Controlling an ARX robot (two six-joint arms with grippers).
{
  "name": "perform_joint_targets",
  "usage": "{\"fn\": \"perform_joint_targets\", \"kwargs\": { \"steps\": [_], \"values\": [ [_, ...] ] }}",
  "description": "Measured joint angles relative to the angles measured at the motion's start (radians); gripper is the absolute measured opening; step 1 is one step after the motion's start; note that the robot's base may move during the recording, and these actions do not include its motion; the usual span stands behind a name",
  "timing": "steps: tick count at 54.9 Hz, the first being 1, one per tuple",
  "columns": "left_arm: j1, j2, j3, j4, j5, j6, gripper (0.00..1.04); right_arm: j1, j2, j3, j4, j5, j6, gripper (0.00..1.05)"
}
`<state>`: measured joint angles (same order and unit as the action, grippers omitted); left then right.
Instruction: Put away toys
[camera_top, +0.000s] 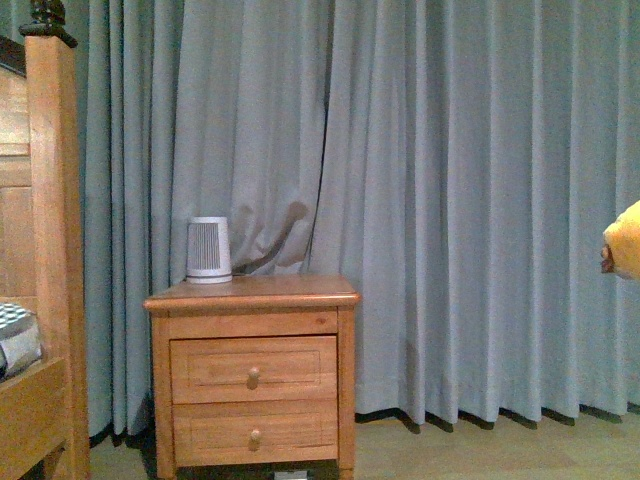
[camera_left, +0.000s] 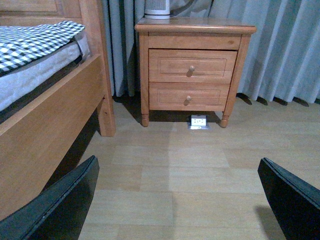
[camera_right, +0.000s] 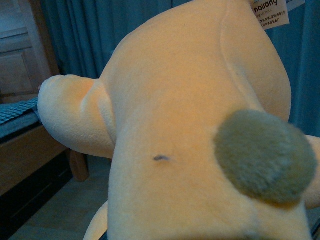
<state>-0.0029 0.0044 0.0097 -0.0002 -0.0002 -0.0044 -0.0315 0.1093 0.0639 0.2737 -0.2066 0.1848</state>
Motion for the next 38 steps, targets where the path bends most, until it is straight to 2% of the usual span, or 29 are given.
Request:
{"fn": "perform_joint_targets", "kwargs": {
  "steps": [38],
  "values": [
    [0.000,0.000,0.000,0.000,0.000,0.000,0.99,0.000,0.000,0.000,0.000,0.000,0.000,0.20]
  ]
}}
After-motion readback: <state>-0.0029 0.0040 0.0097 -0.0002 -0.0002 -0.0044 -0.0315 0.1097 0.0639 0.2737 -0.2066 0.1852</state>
